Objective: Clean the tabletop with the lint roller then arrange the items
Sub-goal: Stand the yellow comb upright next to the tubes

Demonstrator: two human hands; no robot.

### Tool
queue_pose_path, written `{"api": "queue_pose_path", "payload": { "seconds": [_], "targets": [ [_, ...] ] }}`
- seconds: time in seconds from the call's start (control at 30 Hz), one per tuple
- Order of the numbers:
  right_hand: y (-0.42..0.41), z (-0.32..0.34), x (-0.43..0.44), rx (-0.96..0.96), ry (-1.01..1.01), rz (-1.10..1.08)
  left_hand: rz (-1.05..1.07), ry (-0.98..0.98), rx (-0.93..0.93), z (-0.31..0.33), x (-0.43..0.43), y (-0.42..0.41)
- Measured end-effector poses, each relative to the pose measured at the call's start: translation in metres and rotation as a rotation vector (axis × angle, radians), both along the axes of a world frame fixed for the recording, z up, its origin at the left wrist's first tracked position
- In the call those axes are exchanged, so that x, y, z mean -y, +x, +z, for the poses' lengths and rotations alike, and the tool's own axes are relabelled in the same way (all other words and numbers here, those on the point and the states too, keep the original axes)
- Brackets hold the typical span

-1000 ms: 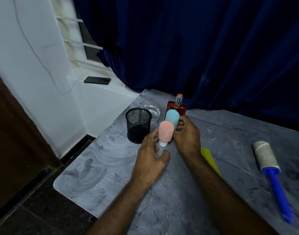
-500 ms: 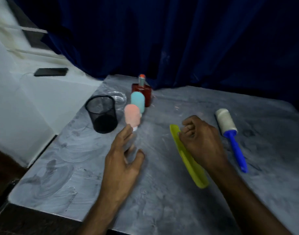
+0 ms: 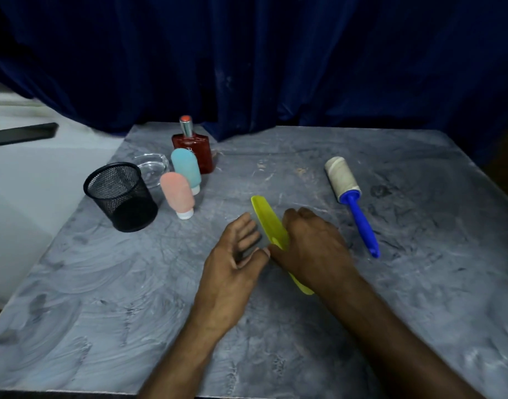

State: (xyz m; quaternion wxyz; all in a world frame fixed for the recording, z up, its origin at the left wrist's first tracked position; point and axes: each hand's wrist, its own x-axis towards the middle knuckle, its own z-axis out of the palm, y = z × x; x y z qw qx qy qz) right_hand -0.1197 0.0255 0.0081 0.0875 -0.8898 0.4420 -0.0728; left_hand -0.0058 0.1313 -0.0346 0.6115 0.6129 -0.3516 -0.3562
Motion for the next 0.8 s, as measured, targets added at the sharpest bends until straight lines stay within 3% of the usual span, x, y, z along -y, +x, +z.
{"api": "queue_pose_path", "payload": {
  "seconds": [0.17, 0.27, 0.4, 0.47, 0.6, 0.8],
  "targets": [
    [0.003, 0.0, 0.007, 0.038, 0.034, -0.015, 0.012, -0.023, -0.025, 0.001, -0.001, 0.0],
    [-0.003, -0.008, 0.021, 0.321, 0.233, -0.067, 0.031, -0.035, 0.002, 0.004, -0.003, 0.002],
    [0.009, -0.005, 0.03, 0.872, 0.726, -0.124, 0.058, -0.013, 0.126, 0.008, -0.005, 0.008],
    [0.021, 0.005, 0.033, 0.979, 0.868, -0.13, 0.089, 0.001, 0.197, 0.012, -0.005, 0.012],
    [0.056, 0.013, 0.048, 1.044, 0.949, -0.156, 0.171, 0.043, 0.372, 0.022, -0.001, 0.027],
    [0.111, -0.005, 0.069, 0.879, 0.862, -0.222, 0.196, 0.168, 0.523, 0.023, 0.009, 0.05]
  ]
}}
